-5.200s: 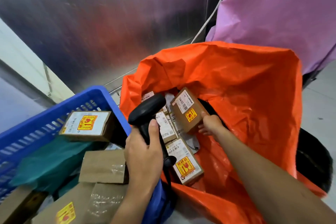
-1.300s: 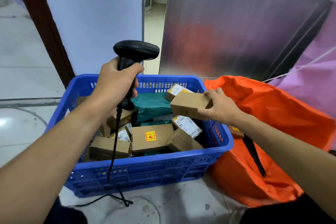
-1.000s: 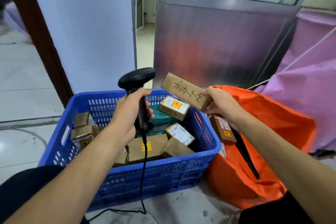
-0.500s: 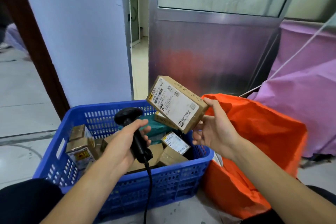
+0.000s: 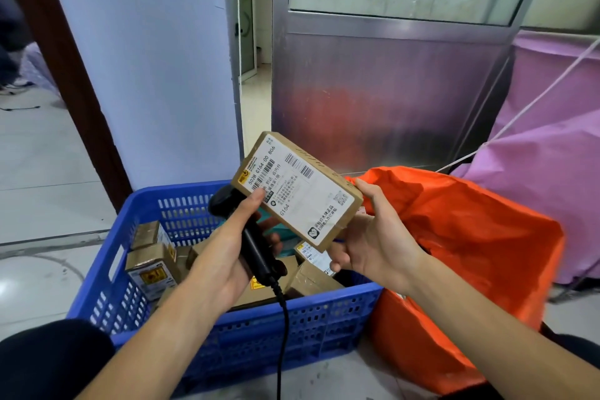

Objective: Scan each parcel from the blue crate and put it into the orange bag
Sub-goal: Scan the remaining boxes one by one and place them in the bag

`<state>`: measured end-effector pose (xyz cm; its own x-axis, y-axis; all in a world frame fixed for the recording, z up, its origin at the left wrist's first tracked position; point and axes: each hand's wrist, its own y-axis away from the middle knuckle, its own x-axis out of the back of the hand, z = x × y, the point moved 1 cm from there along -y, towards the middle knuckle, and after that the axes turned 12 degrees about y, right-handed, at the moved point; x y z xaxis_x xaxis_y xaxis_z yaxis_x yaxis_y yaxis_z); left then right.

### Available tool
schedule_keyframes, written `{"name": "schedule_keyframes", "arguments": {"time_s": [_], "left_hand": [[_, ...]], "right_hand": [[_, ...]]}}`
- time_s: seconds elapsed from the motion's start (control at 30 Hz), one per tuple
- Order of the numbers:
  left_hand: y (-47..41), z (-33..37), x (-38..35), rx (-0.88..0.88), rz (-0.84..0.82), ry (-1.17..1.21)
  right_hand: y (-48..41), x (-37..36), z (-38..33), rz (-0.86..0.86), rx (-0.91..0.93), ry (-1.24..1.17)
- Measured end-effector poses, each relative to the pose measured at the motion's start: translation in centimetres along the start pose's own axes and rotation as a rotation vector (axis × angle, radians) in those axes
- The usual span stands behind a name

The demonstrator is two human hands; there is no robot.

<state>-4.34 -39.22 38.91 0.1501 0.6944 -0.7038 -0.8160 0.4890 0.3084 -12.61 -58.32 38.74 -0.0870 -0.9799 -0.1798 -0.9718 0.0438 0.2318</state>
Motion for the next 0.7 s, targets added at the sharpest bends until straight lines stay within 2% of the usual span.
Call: {"name": "schedule_keyframes", "arguments": {"time_s": [0.27,0.5,0.7], "left_hand": [[0.3,0.6,-0.2,-0.045,0.029,0.006],[0.0,0.7,0.1,0.015,-0.013,0.072],[0.0,1.1,0.4,0.083,-0.059,0.119]], "right_hand": [[0.0,-0.1,0.3,-0.092,-0.020,-0.047],[0.5,-1.0,0.3,-0.120,-0.033,-0.040],[0.5,-1.0,0.5,-0.212,-0.020,-0.027]]}}
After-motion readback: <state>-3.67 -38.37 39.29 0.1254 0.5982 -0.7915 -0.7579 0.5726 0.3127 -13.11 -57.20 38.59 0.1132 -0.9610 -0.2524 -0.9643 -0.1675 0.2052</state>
